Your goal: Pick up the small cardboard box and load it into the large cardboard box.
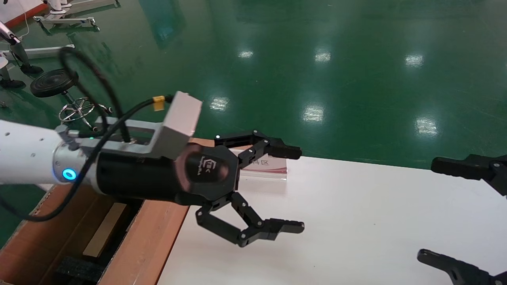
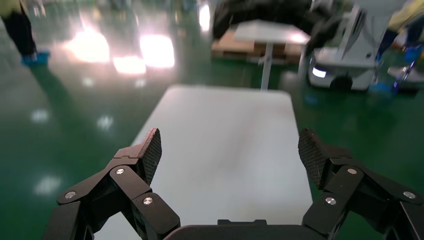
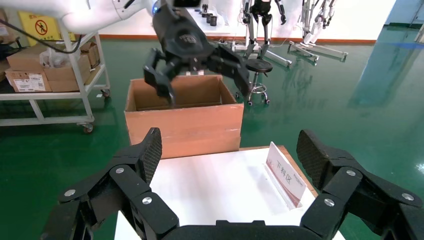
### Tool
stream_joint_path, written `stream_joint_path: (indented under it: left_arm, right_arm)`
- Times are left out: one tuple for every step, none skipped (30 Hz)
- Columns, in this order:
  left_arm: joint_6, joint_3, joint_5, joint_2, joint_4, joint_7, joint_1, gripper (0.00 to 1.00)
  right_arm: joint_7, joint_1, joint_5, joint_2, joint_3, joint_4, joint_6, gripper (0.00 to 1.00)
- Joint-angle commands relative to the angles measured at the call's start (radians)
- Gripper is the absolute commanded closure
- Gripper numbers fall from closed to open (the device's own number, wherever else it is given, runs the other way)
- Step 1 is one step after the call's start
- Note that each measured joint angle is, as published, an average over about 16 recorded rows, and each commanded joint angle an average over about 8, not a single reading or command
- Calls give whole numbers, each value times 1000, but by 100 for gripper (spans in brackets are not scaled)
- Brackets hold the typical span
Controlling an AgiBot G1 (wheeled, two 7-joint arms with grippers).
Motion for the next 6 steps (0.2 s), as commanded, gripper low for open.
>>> stream_joint_path:
  left_arm:
    - [25, -77, -32, 14, 2, 38, 60, 0]
    - [32, -99, -41, 18, 2, 48, 77, 0]
    - [37, -116, -49, 21, 3, 57, 91, 0]
    - [41, -127, -53, 23, 3, 62, 100, 0]
    - [44, -138, -58, 25, 3, 67, 108, 0]
    - [46, -145, -61, 26, 4, 71, 114, 0]
  right_arm:
    - [1, 0, -1, 0, 1, 0, 0, 0]
    - [1, 0, -1, -1, 1, 0, -1, 0]
    - [1, 0, -1, -1, 2, 0, -1, 0]
    - [1, -1, -1, -1, 2, 0, -1, 0]
    - [1, -1, -2, -1, 2, 0, -1, 0]
    - [1, -1, -2, -1, 3, 1, -1, 0]
